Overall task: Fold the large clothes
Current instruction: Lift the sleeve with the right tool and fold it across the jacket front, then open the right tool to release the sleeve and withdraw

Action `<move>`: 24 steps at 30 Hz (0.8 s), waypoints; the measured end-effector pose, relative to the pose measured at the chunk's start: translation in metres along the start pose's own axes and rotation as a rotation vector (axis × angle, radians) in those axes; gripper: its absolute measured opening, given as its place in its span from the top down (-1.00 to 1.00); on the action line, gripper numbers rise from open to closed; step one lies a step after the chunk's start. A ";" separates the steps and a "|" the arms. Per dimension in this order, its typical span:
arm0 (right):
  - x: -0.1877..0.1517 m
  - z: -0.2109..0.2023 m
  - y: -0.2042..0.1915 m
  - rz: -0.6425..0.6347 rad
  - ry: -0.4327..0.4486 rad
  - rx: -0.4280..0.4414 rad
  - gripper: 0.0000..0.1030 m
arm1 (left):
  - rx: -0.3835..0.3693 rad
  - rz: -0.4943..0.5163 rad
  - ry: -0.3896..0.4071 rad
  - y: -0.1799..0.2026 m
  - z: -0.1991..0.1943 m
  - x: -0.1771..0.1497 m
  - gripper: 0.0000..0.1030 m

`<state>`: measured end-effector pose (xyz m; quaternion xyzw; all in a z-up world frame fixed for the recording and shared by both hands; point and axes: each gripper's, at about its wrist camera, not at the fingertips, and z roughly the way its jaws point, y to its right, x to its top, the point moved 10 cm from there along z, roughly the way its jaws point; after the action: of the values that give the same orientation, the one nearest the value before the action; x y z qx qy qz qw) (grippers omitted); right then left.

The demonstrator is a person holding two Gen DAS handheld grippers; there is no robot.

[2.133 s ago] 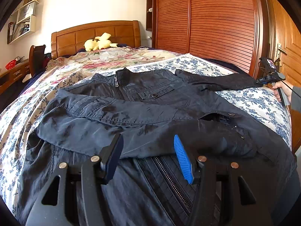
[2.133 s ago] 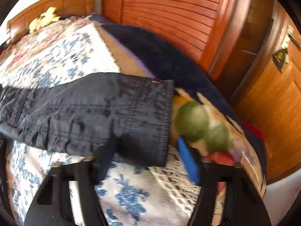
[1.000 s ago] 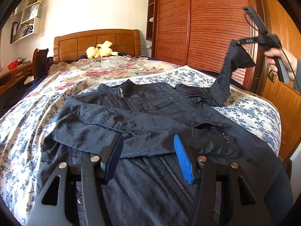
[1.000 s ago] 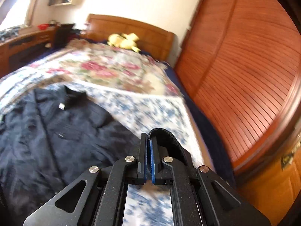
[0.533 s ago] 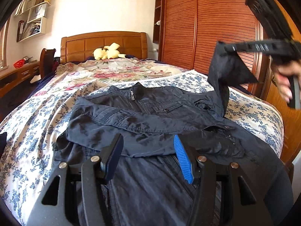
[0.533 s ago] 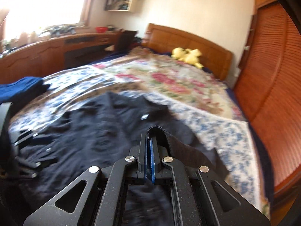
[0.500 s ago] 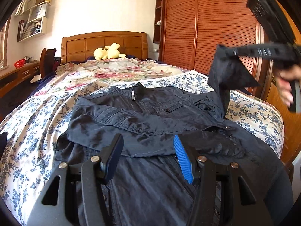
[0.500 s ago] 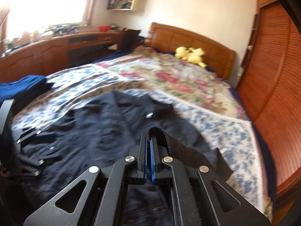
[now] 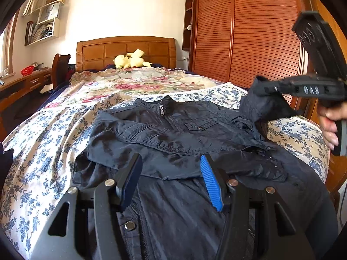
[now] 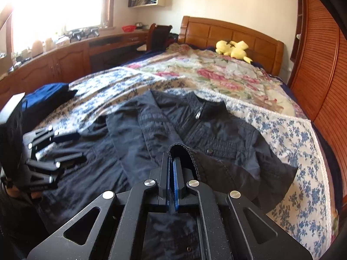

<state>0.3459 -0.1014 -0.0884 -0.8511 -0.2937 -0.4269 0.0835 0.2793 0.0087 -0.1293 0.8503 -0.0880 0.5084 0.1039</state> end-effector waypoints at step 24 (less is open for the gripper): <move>-0.034 0.025 -0.125 -0.027 -0.101 0.260 1.00 | 0.134 -0.050 0.000 -0.065 -0.051 -0.022 -0.07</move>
<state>0.2762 -0.0046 -0.1441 -0.8496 -0.3617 -0.3430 0.1724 0.2428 0.0862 -0.1313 0.8572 -0.0325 0.5105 0.0594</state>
